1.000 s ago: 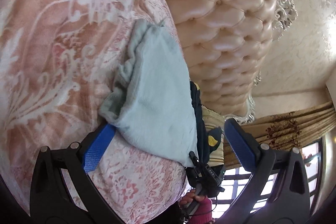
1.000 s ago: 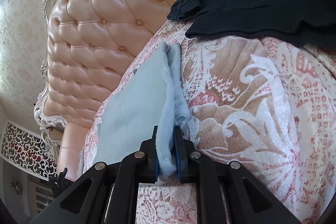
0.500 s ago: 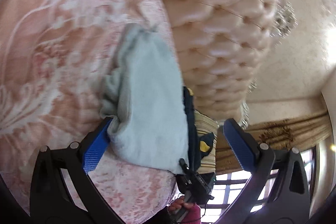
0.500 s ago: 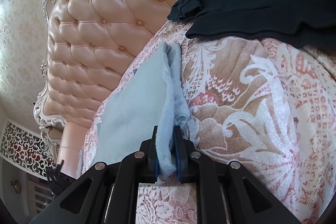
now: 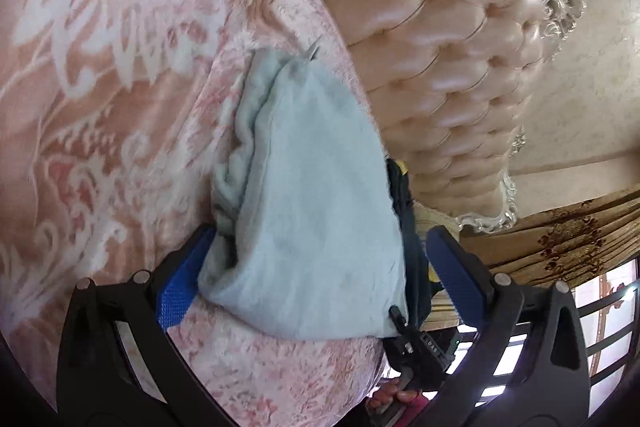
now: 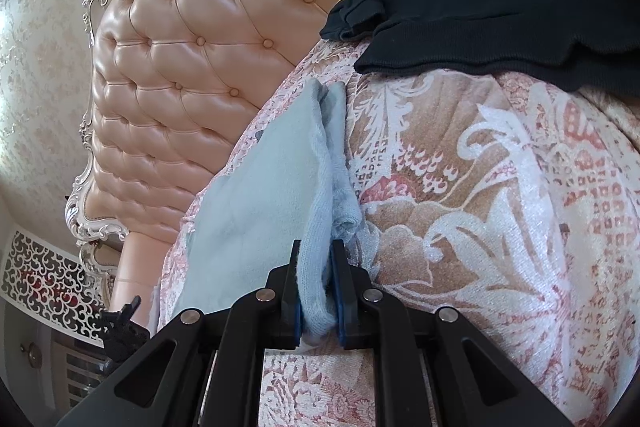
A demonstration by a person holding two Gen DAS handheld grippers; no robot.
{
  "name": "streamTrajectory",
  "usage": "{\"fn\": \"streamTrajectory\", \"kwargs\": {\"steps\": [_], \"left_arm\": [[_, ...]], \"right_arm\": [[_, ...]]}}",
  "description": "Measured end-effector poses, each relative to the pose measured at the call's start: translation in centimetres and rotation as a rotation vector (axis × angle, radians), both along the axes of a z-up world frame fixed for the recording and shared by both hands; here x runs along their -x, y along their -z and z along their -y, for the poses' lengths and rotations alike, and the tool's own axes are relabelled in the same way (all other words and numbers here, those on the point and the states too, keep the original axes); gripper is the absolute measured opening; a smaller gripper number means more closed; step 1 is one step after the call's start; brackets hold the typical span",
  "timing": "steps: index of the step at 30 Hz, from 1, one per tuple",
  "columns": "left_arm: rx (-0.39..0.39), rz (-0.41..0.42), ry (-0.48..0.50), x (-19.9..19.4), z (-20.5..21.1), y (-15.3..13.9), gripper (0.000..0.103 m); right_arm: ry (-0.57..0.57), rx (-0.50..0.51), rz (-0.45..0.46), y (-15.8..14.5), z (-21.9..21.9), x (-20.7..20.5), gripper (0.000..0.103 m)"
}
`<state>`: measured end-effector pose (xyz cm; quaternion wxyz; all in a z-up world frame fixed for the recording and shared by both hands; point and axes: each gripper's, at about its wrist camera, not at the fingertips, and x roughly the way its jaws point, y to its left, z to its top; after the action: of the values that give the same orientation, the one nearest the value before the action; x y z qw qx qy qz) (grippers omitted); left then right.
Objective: Fold clothes
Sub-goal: 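Close the left gripper on the shirt's opposite edge while the right gripper holds it, then lift the folded shirt with both grippers and carry it toward the sofa armrest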
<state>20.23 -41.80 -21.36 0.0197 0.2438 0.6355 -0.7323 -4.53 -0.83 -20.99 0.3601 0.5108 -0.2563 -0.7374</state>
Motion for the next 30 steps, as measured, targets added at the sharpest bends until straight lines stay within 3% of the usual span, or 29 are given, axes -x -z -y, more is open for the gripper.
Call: {"fn": "streamTrajectory", "kwargs": {"steps": [3, 5, 7, 9, 18, 26, 27, 28, 29, 30], "left_arm": [[0.021, -0.052, 0.012, 0.2, 0.2, -0.9, 0.102], [0.055, 0.001, 0.044, 1.1, -0.1, -1.0, 0.099], [0.044, 0.058, 0.061, 1.8, 0.0, -0.1, 0.074], [0.036, 0.093, 0.071, 2.2, 0.1, 0.5, 0.063], [0.018, 0.120, 0.065, 2.1, 0.2, 0.5, 0.063], [0.090, 0.163, 0.081, 2.4, -0.3, 0.0, 0.059], [0.088, 0.161, 0.078, 2.2, -0.2, 0.1, 0.047], [0.085, 0.160, 0.074, 2.0, -0.2, 0.2, 0.024], [0.079, 0.150, 0.077, 1.9, -0.1, 0.3, 0.017], [0.090, 0.151, 0.079, 1.8, -0.2, 0.2, 0.017]], "right_arm": [[-0.003, 0.001, -0.001, 0.0, 0.0, 0.0, 0.012], [-0.003, 0.001, -0.002, 0.1, 0.0, 0.1, 0.012], [-0.002, 0.001, -0.002, 0.1, 0.0, 0.1, 0.012], [-0.004, -0.001, -0.003, 0.0, 0.0, 0.1, 0.012], [-0.025, -0.017, -0.010, -0.1, 0.2, 0.0, 0.013], [-0.042, -0.010, -0.016, -0.1, 0.1, 0.1, 0.012], [-0.036, -0.003, -0.019, 0.0, 0.0, 0.0, 0.011], [-0.031, 0.001, -0.024, 0.0, -0.1, -0.1, 0.011], [-0.031, -0.008, -0.038, -0.1, 0.0, -0.2, 0.010], [-0.031, -0.018, -0.055, -0.4, 0.1, -0.3, 0.010]]}}
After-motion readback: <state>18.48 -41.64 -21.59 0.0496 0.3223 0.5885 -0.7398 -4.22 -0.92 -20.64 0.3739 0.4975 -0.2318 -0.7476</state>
